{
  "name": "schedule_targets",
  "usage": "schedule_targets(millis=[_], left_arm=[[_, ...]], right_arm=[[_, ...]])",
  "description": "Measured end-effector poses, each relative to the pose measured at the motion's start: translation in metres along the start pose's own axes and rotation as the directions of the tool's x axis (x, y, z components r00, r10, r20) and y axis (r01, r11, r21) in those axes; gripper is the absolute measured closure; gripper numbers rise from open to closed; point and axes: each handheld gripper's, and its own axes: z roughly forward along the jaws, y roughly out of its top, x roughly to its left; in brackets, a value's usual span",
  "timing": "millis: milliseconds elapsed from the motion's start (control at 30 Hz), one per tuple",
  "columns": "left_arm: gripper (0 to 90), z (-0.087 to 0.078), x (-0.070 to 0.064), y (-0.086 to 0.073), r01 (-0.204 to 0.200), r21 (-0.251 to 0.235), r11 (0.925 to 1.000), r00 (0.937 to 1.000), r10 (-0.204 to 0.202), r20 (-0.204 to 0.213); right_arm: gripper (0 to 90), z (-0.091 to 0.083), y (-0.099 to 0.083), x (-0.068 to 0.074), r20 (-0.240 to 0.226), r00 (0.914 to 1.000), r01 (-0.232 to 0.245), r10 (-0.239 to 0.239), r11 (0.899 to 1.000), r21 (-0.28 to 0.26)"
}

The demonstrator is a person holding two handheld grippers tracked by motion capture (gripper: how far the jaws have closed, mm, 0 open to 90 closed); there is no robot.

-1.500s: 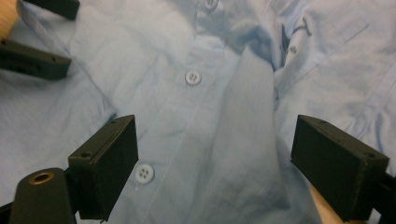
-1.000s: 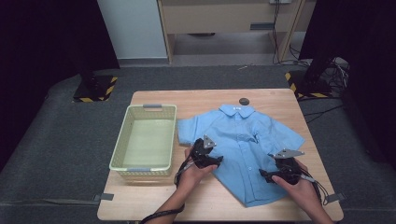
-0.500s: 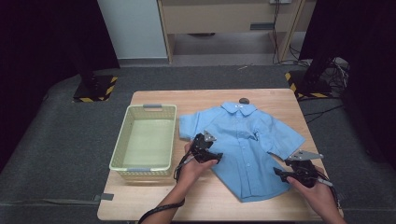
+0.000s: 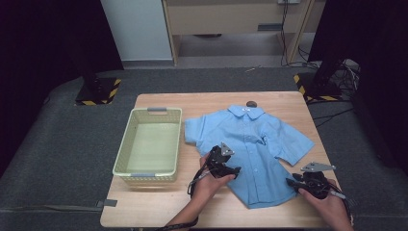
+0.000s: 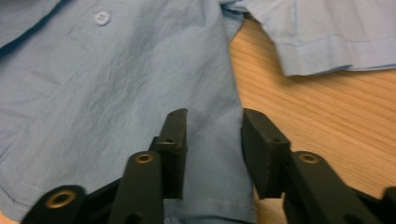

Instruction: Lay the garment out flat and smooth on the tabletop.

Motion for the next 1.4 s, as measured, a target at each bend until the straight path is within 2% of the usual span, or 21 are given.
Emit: schedule_targets(millis=[100, 200, 333, 400, 433, 767, 900, 1067, 1133, 1333, 1400], left_arm=[[17.6, 0.006, -0.004, 0.002, -0.004, 0.008, 1.0, 0.9999, 0.004, -0.01], [18.0, 0.012, -0.008, 0.005, 0.008, 0.004, 1.0, 1.0, -0.008, -0.002], [23.8, 0.018, -0.014, 0.006, -0.017, 0.016, 0.9997, 0.9999, 0.017, 0.0], [30.9, 0.02, -0.018, 0.006, -0.068, 0.016, 0.9976, 0.9977, 0.068, -0.006], [33.7, 0.02, -0.018, 0.006, -0.075, 0.017, 0.9971, 0.9972, 0.075, -0.009], [78.7, 0.015, -0.02, 0.002, -0.098, -0.01, 0.9951, 0.9951, 0.098, -0.011], [86.6, 0.013, -0.018, 0.001, -0.087, -0.015, 0.9961, 0.9962, 0.087, -0.001], [86.8, -0.006, -0.016, 0.0, -0.075, -0.047, 0.9961, 0.9972, 0.075, 0.006], [86.9, -0.019, -0.014, -0.003, -0.076, -0.059, 0.9954, 0.997, 0.076, 0.009], [87.5, -0.057, -0.01, -0.022, -0.074, -0.062, 0.9953, 0.9967, 0.076, 0.029], [87.5, -0.068, -0.01, -0.029, -0.088, -0.055, 0.9946, 0.9954, 0.09, 0.031]], right_arm=[[66.1, 0.001, -0.001, 0.006, -0.012, 0.9999, 0.011, -0.011, 1.0, -0.007], [68.9, 0.001, 0.0, 0.011, -0.016, 0.9993, 0.032, -0.032, 0.999, -0.001], [72.1, 0.0, -0.001, 0.013, -0.029, 0.9989, 0.038, -0.038, 0.999, 0.002], [72.7, 0.0, -0.001, 0.012, -0.035, 0.9989, 0.032, -0.032, 0.999, 0.004], [72.7, 0.0, -0.001, 0.012, -0.037, 0.9989, 0.03, -0.03, 1.0, 0.003], [72.8, 0.0, -0.001, 0.011, -0.045, 0.9987, 0.024, -0.024, 1.0, 0.001], [72.8, 0.0, -0.002, 0.011, -0.046, 0.9987, 0.022, -0.022, 1.0, 0.0], [72.8, 0.0, -0.002, 0.01, -0.046, 0.9987, 0.022, -0.022, 1.0, -0.002], [72.8, 0.0, -0.002, 0.01, -0.047, 0.9988, 0.017, -0.017, 1.0, -0.003], [70.6, -0.001, -0.002, 0.008, -0.039, 0.9992, 0.013, -0.013, 1.0, -0.006], [69.5, -0.001, -0.002, 0.008, -0.038, 0.9992, 0.012, -0.013, 1.0, -0.006]])
